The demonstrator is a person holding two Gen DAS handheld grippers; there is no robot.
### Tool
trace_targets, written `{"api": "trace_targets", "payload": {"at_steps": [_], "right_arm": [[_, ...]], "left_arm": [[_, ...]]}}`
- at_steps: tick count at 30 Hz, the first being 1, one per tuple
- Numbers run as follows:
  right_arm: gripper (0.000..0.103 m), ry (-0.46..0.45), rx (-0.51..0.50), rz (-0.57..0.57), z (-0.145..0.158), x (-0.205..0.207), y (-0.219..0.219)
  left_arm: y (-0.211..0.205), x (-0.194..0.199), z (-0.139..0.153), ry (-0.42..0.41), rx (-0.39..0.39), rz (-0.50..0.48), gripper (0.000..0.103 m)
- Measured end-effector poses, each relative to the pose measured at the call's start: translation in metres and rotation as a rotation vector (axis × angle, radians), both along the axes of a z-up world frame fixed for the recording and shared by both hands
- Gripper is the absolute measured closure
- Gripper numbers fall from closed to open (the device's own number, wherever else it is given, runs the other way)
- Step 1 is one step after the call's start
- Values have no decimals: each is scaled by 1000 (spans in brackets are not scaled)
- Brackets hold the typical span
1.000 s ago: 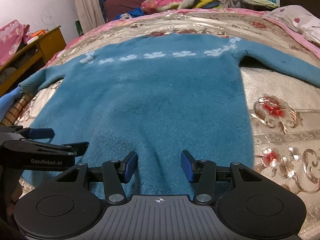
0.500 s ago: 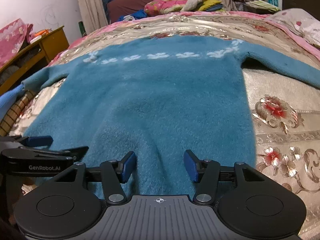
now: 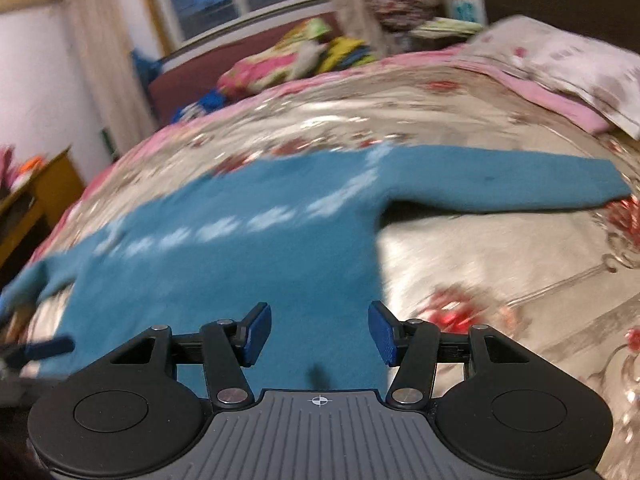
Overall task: Fold small clothes
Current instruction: 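Reach the right tool to a sleeve cuff and close on it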
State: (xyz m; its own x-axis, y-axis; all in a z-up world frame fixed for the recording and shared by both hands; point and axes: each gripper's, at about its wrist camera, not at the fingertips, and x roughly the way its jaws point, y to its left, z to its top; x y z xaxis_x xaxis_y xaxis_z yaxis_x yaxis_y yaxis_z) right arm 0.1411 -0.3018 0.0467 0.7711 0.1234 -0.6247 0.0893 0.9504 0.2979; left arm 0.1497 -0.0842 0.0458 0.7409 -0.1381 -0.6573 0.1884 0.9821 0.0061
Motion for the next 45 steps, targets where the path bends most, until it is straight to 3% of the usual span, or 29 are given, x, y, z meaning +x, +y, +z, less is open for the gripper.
{"api": "trace_targets", "payload": {"at_steps": [6, 17, 25, 30, 37, 45], "right_arm": [[49, 6, 63, -193, -14, 19, -70], [49, -7, 118, -426, -30, 42, -159], [49, -7, 256, -566, -48, 41, -220], [47, -10, 351, -616, -61, 45, -242], [47, -52, 402, -648, -67, 53, -260], [47, -113, 561, -659, -81, 61, -281]], "left_arm": [[-48, 18, -3, -52, 79, -104, 0], [-98, 36, -15, -42, 39, -163, 0], [-116, 50, -25, -24, 3, -172, 0], [-117, 56, -33, 3, -14, -165, 0], [-118, 62, -37, 21, -31, -168, 0], [-122, 65, -41, 36, -24, -180, 0]]}}
